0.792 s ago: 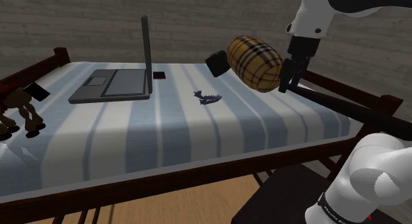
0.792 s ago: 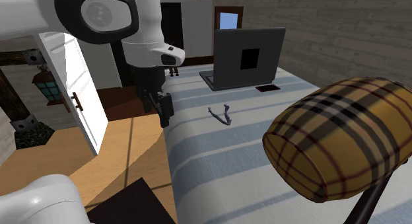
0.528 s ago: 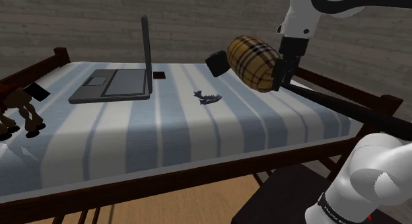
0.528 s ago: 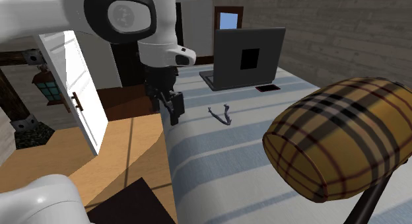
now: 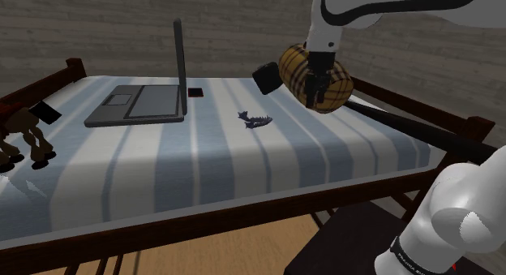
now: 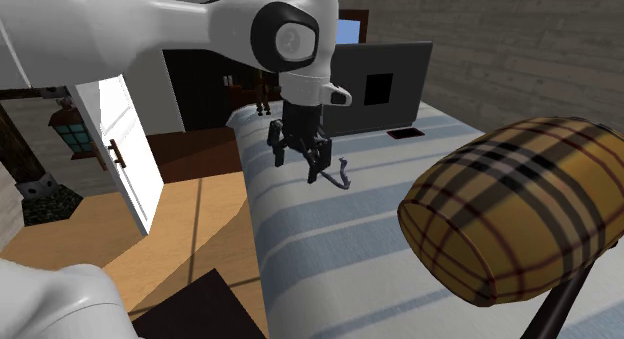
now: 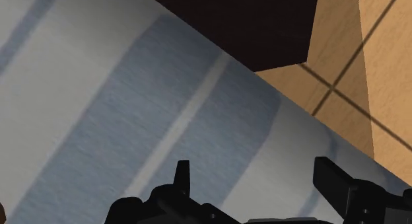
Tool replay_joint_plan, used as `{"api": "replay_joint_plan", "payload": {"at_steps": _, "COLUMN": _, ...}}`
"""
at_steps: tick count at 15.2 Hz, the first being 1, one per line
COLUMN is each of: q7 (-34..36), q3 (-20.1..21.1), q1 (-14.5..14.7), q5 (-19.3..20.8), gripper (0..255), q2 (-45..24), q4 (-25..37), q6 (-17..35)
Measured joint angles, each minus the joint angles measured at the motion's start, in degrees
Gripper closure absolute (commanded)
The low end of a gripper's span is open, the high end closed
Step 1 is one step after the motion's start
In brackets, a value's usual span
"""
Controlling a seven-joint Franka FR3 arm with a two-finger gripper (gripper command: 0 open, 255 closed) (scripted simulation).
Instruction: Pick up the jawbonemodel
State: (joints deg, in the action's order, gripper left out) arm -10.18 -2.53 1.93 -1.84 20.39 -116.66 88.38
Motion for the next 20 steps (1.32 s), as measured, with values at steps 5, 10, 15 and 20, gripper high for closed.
{"api": "replay_joint_plan", "payload": {"at_steps": 5, "q7": -5.3, "q3": -0.6, "q1": 0.7, "q5": -0.2, "gripper": 0, "q2": -14.1, "q4": 11.5, "q6": -1.2}}
{"api": "replay_joint_plan", "payload": {"at_steps": 10, "q7": -10.5, "q3": -0.7, "q1": 0.8, "q5": -0.3, "gripper": 0, "q2": -28.5, "q4": 25.8, "q6": -4.9}}
{"api": "replay_joint_plan", "payload": {"at_steps": 15, "q7": -14.4, "q3": 0.1, "q1": 0.9, "q5": -0.2, "gripper": 0, "q2": -42.6, "q4": 40.9, "q6": -9.4}}
{"api": "replay_joint_plan", "payload": {"at_steps": 20, "q7": -14.9, "q3": 0.3, "q1": 1.1, "q5": -0.1, "gripper": 0, "q2": -44.4, "q4": 40.0, "q6": -7.2}}
